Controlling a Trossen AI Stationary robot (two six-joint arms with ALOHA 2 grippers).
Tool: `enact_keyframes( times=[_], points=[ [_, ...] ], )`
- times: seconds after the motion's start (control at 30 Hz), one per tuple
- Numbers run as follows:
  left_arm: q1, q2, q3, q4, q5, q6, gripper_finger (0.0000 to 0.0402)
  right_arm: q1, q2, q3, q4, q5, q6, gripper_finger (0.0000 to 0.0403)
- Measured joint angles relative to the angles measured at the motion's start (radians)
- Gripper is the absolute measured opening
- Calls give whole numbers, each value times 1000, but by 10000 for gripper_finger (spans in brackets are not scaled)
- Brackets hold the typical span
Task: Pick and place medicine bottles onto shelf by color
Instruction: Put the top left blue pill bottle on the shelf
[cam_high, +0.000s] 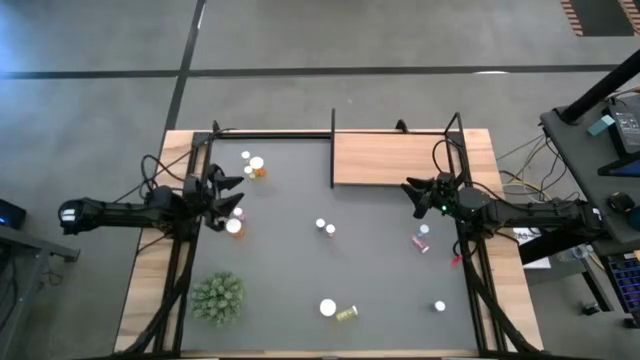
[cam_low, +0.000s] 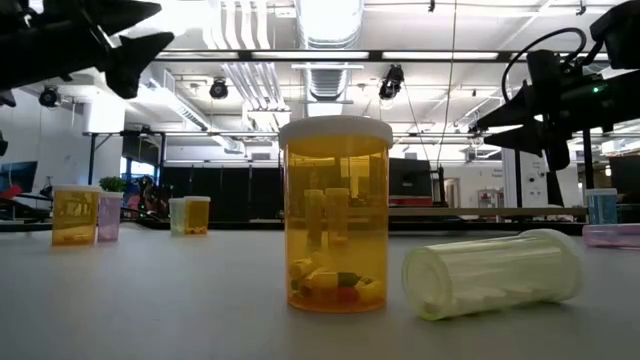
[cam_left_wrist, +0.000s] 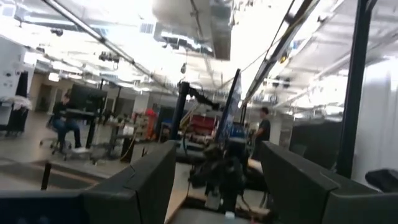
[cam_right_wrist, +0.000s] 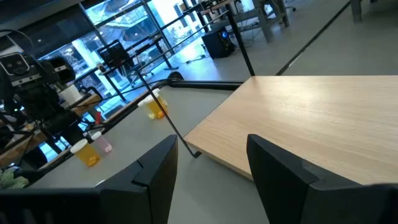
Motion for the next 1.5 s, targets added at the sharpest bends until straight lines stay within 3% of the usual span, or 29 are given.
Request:
enact_keyframes(
  times=[0.23, 0.37, 0.53, 0.9, 1.0, 1.3, 1.5],
  points=[
    [0, 36, 55, 28, -94, -52, 217, 0, 0, 0, 0, 0, 0, 183],
    [0, 100, 116, -7, -98, -54, 217, 0, 0, 0, 0, 0, 0, 183],
    [0, 233, 243, -90, -98, -55, 217, 0, 0, 0, 0, 0, 0, 183],
    [-1, 634, 522, -451, -92, -169, 217, 0, 0, 0, 0, 0, 0, 183],
    [-1, 740, 553, -426, -83, -208, 217, 0, 0, 0, 0, 0, 0, 183],
    [-2, 1027, 619, -413, 74, -210, 217, 0, 1, 0, -7, 0, 0, 183],
    [-2, 1154, 636, -279, 60, -209, 217, 0, 1, 0, -7, 0, 0, 183]
  ],
)
